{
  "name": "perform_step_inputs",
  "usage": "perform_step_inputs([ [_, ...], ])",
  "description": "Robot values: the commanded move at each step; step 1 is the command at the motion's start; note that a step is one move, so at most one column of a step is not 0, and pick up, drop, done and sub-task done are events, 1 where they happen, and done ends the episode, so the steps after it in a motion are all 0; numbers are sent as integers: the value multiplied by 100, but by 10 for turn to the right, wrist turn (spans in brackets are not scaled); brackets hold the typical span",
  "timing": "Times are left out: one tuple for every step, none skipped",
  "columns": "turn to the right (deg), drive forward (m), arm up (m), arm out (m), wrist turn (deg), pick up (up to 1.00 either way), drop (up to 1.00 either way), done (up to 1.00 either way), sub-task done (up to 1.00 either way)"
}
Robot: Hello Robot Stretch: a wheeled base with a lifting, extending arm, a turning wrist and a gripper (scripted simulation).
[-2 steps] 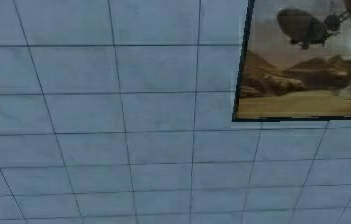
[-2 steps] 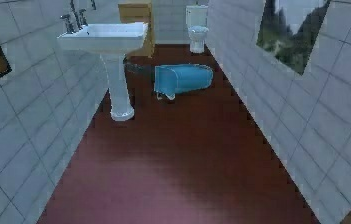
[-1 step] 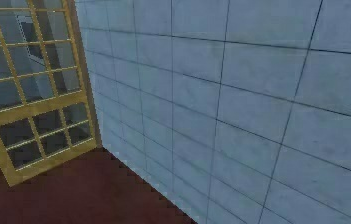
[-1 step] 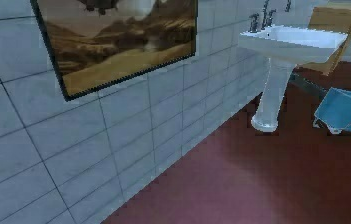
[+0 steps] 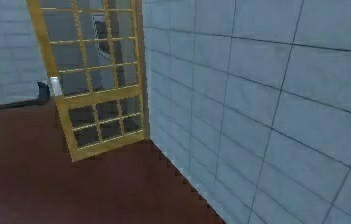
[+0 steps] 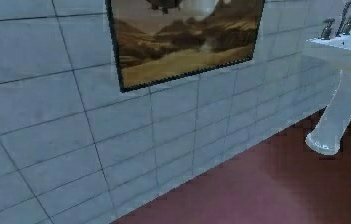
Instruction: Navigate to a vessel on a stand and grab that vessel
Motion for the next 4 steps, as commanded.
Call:
perform_step_inputs([
  [0, 65, 0, 0, 0, 0, 0, 0, 0],
  [-450, 0, 0, 0, 0, 0, 0, 0, 0],
  [-120, 0, 0, 0, 0, 0, 0, 0, 0],
  [0, 100, 0, 0, 0, 0, 0, 0, 0],
])
